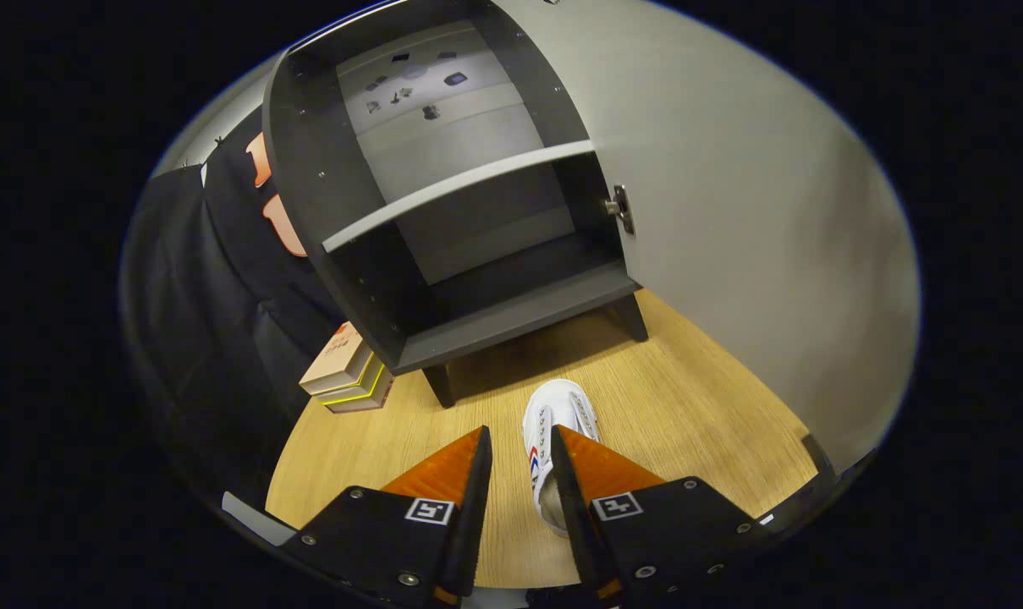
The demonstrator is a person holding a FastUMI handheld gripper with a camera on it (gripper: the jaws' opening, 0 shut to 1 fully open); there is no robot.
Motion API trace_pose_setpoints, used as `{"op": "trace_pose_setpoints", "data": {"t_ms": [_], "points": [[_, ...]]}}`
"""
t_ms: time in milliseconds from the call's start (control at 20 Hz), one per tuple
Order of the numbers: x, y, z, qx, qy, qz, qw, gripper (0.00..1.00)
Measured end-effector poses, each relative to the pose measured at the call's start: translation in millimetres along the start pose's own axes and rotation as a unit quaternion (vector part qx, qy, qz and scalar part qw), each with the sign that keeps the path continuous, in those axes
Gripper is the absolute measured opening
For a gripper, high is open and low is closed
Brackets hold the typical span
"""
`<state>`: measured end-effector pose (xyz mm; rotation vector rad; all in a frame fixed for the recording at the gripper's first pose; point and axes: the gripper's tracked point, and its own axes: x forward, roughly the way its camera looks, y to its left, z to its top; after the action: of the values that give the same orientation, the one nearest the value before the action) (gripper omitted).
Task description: Open the shoe cabinet door, grab the shoes and put them into the shoe cabinet, then close the shoe cabinet door.
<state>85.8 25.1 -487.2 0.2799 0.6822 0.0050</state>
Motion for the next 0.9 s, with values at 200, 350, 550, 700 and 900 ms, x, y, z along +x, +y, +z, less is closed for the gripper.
{"op": "trace_pose_setpoints", "data": {"t_ms": [200, 350, 550, 700, 900], "points": [[27, -9, -32, -0.002, 0.029, -0.001, 1.000, 0.45], [44, -18, -54, -0.005, 0.051, -0.004, 0.999, 0.46], [65, -18, -69, -0.003, 0.061, 0.000, 0.998, 0.46], [80, -19, -74, -0.012, 0.064, -0.010, 0.998, 0.43], [87, -17, -71, 0.001, 0.054, -0.015, 0.998, 0.25]]}}
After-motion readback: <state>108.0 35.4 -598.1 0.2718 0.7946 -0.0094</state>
